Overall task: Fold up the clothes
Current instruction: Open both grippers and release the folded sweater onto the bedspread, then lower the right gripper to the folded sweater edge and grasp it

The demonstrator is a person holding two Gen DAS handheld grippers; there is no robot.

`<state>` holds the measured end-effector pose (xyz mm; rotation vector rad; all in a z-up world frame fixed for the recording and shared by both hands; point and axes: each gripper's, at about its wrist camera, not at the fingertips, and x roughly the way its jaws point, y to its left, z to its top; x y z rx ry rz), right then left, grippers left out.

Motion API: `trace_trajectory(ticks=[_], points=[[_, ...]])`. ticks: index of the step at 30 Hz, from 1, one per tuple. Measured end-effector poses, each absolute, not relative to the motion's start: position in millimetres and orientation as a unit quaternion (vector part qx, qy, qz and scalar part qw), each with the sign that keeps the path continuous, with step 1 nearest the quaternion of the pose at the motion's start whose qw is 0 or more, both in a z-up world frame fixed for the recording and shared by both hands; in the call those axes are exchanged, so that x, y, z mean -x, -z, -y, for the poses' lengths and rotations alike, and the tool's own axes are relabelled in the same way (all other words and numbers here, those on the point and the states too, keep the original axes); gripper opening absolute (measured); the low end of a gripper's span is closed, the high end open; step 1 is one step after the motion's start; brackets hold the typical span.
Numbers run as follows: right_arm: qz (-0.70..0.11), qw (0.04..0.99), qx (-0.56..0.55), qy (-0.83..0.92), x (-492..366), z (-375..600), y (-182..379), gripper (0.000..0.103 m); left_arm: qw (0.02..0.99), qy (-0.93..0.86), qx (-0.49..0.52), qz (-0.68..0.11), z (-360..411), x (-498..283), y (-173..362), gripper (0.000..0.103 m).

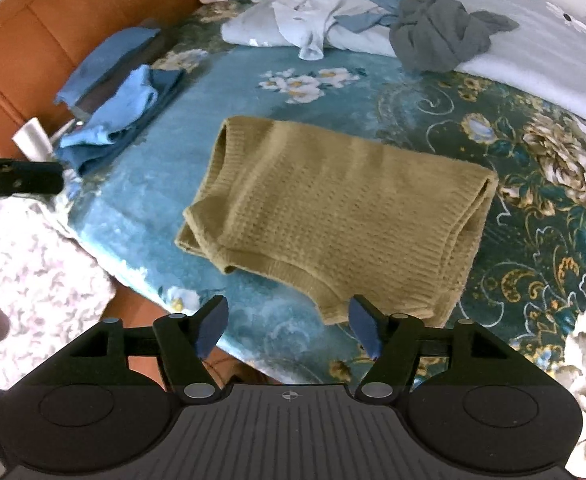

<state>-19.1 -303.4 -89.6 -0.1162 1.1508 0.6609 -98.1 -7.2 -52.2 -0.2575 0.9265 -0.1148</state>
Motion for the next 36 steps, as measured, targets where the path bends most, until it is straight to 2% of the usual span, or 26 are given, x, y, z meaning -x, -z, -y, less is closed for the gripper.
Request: trace_trajectory(ticks=[12, 18, 26, 36], points=[[-0.542, 0.786, 0.062, -0.291, 16, 365, 102, 0.067, 0.884, -0.046, 0.142, -0.444, 28, 107, 65, 0.07], [-0.544, 0.795, 0.039, -0.266, -9, 371, 112, 0.068, 0.884, -0.057, 0.132, -0.444, 15, 90, 73, 0.071], [-0.546, 0.815, -0.039, -0.189, -69, 362, 128, 0.07, 0.875, -0.069, 0.164, -0.449, -41, 1, 108, 0.071], [-0.579, 0.805, -0.106, -0.079, -149, 349, 183, 0.072, 0.827, -0.053, 0.217, -0.515, -106, -129, 206, 0.071]])
